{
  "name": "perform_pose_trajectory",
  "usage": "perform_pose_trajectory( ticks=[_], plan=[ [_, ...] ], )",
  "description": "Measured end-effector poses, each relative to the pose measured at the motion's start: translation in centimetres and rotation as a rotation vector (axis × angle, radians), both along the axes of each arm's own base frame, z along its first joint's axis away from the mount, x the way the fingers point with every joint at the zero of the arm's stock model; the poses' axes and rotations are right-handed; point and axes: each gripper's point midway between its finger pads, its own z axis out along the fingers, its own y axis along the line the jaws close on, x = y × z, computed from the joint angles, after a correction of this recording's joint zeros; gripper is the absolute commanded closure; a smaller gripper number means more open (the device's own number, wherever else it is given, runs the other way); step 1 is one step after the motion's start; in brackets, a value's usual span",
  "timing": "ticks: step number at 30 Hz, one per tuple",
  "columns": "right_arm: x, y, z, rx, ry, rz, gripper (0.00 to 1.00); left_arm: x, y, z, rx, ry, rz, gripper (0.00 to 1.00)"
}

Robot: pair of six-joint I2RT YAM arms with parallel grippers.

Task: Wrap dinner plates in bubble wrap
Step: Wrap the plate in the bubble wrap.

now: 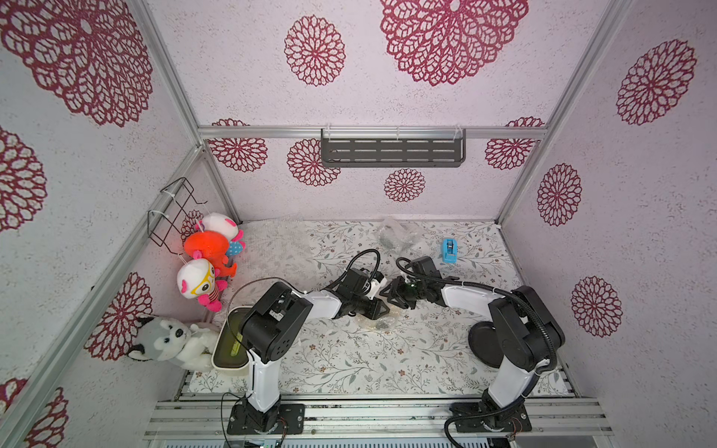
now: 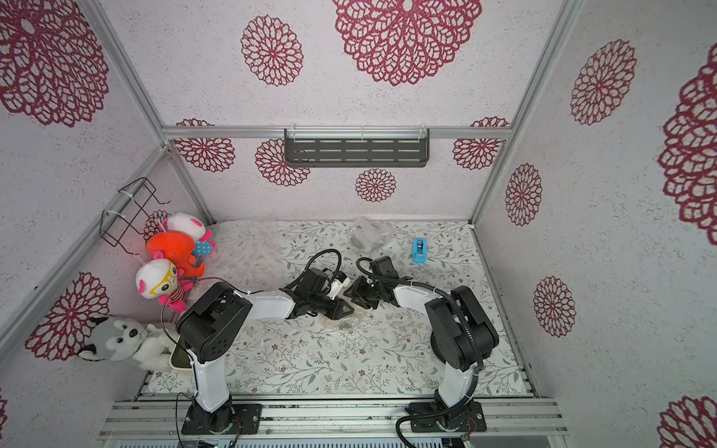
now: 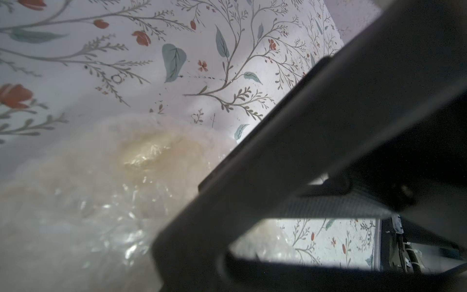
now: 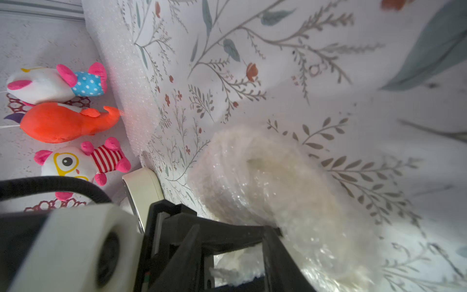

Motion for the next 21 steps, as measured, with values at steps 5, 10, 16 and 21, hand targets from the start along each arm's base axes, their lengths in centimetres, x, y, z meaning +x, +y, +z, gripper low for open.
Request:
perform_pose_trajectory(
  ticks=[5, 10, 16, 21],
  plan=[
    [-0.7, 0.3, -0.5, 0.007, 0.03, 0.001, 0.74, 0.0, 0.0, 0.0, 0.001, -0.004, -0.003, 0.72],
    [-1.3, -0.3, -1.3, 0.009, 0.053, -0.02, 1.0, -0.1, -0.1, 0.1, 0.001, -0.003, -0.007, 0.62],
    [-1.9, -0.8, -1.5, 0.017, 0.045, -0.026, 1.0, -2.3, 1.1, 1.3, 0.012, 0.018, 0.013, 0.48],
    [-2.6, -1.1, -2.2, 0.012, 0.062, -0.023, 1.0, -4.1, 2.6, 1.8, 0.017, 0.061, 0.045, 0.51]
  ],
)
